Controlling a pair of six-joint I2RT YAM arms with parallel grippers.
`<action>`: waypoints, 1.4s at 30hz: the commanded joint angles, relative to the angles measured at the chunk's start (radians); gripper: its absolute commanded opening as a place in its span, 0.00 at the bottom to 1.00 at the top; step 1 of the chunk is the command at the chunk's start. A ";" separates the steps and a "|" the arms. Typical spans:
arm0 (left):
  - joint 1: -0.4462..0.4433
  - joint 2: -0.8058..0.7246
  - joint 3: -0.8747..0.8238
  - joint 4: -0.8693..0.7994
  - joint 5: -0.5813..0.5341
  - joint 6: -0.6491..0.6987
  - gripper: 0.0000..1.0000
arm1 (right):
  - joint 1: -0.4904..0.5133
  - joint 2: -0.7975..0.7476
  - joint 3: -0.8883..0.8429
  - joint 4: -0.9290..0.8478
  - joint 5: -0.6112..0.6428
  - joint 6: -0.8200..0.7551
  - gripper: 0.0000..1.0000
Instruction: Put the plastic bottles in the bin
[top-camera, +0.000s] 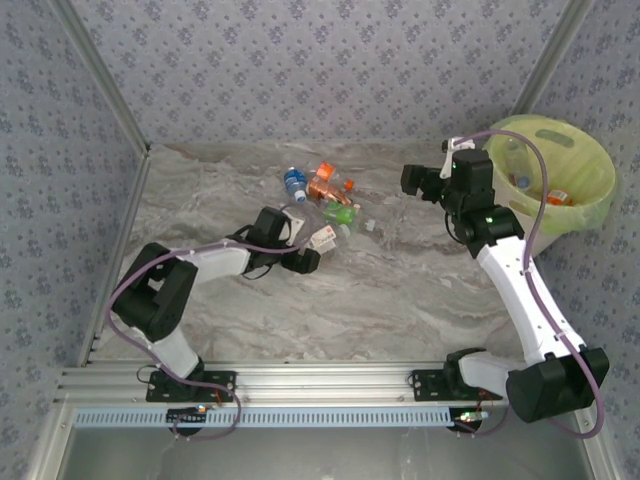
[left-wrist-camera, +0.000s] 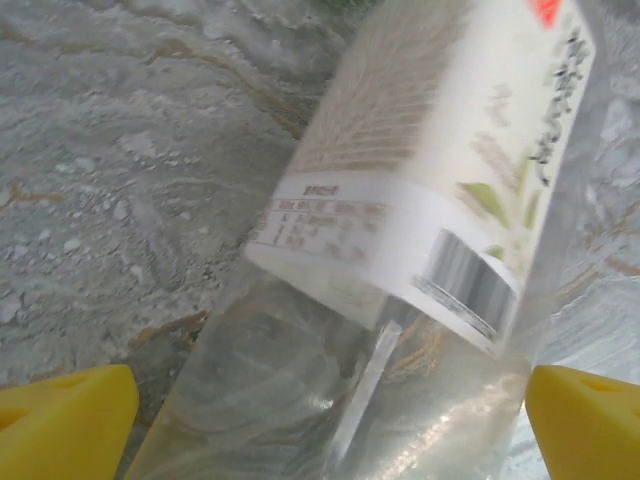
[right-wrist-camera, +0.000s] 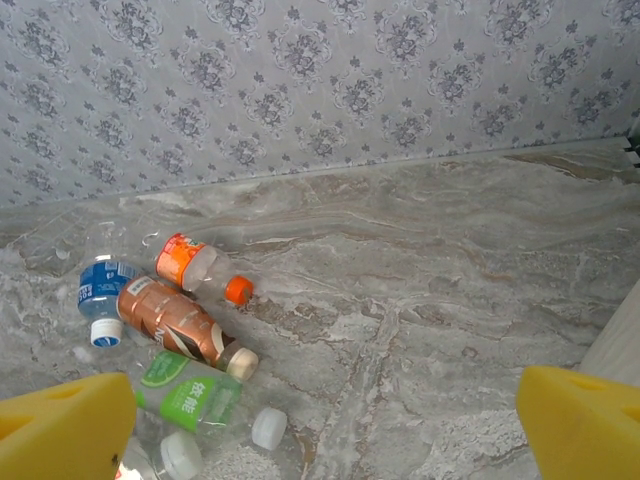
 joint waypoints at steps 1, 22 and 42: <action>-0.061 0.053 0.041 -0.095 -0.122 0.127 0.99 | 0.007 -0.003 0.017 -0.016 0.032 -0.022 1.00; -0.103 -0.198 -0.007 0.031 -0.010 0.004 0.61 | 0.041 -0.012 -0.328 0.248 -0.459 0.652 1.00; -0.224 -0.198 0.150 0.063 -0.048 0.055 0.65 | 0.178 0.148 -0.279 0.438 -0.483 0.710 0.75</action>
